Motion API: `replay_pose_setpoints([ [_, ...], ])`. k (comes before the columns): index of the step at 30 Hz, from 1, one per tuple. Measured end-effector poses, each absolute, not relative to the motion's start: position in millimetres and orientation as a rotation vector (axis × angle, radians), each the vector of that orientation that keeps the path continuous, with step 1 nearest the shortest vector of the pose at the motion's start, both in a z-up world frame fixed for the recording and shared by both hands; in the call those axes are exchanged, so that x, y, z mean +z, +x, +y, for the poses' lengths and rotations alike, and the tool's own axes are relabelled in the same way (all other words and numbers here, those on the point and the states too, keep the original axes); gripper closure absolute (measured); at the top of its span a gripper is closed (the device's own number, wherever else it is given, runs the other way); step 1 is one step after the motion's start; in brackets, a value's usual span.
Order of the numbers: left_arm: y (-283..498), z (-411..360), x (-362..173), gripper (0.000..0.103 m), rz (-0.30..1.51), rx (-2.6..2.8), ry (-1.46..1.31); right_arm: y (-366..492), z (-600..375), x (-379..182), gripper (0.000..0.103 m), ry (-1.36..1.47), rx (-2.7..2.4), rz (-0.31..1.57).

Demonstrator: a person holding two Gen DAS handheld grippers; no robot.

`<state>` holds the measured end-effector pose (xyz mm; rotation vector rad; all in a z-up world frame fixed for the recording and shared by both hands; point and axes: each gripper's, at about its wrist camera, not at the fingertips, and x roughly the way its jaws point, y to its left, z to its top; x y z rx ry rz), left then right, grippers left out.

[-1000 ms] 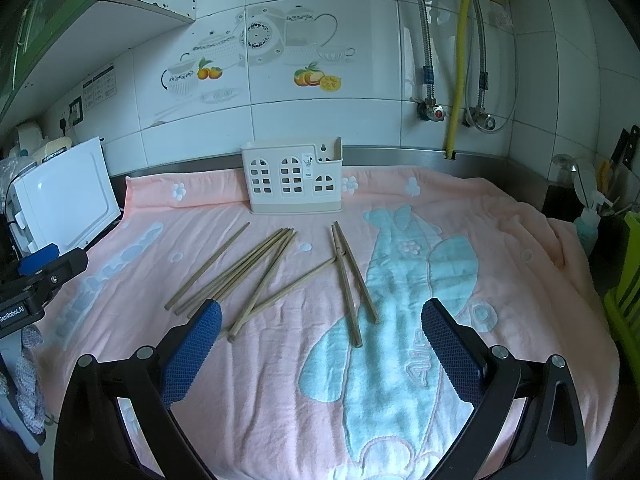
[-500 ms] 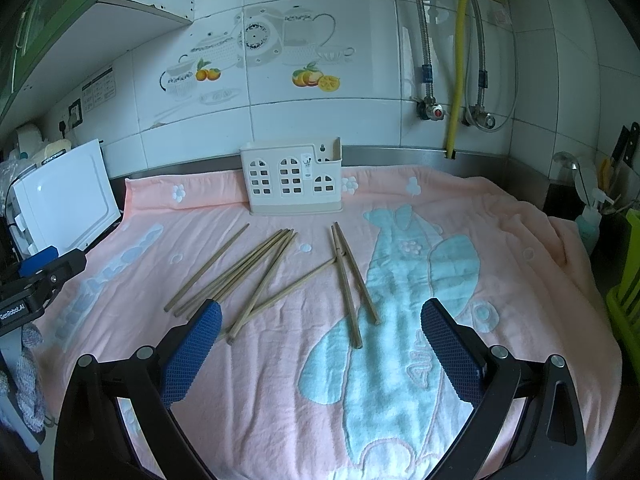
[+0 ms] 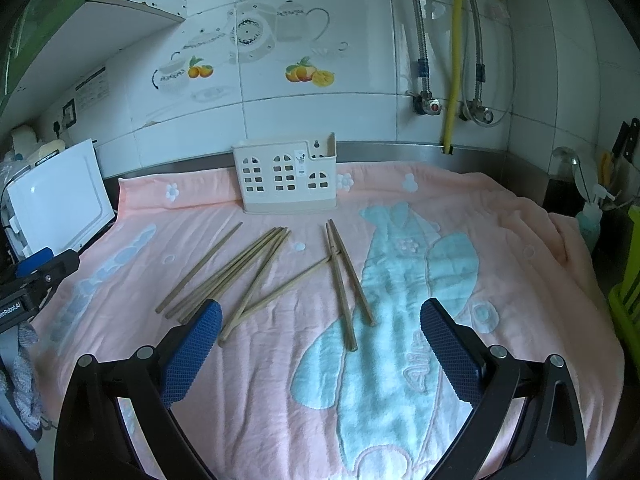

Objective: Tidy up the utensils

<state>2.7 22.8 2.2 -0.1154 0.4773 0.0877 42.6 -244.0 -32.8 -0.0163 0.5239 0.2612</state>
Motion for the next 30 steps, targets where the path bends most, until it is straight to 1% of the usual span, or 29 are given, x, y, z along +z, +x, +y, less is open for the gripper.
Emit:
replay_pose_setpoints([
  [8, 13, 29, 0, 0.01, 0.487, 0.092, -0.123, 47, -240, -37, 0.008, -0.023, 0.254, 0.52],
  [11, 17, 30, -3, 0.011, 0.496, 0.089, -0.126, 51, -240, -40, 0.01, -0.02, 0.253, 0.529],
  [13, 18, 30, -4, 0.011, 0.501, 0.088, -0.128, 55, -240, -42, 0.016, -0.016, 0.255, 0.537],
  [17, 24, 33, -7, 0.011, 0.51, 0.093, -0.128, 63, -237, -46, 0.017, -0.008, 0.262, 0.556],
  [21, 31, 39, -11, 0.012, 0.526, 0.099, -0.141, 71, -224, -52, 0.027, -0.009, 0.289, 0.583],
  [23, 34, 42, -13, 0.012, 0.531, 0.101, -0.144, 76, -215, -56, 0.029, -0.009, 0.306, 0.599],
  [25, 37, 43, -14, 0.012, 0.537, 0.103, -0.143, 79, -208, -60, 0.035, -0.011, 0.322, 0.613],
  [27, 41, 45, -17, 0.013, 0.546, 0.107, -0.141, 85, -197, -65, 0.037, -0.008, 0.345, 0.635],
  [29, 44, 47, -19, 0.015, 0.551, 0.11, -0.139, 90, -186, -72, 0.042, -0.005, 0.368, 0.658],
  [30, 45, 48, -21, 0.015, 0.556, 0.109, -0.142, 92, -181, -74, 0.047, -0.005, 0.376, 0.665],
])
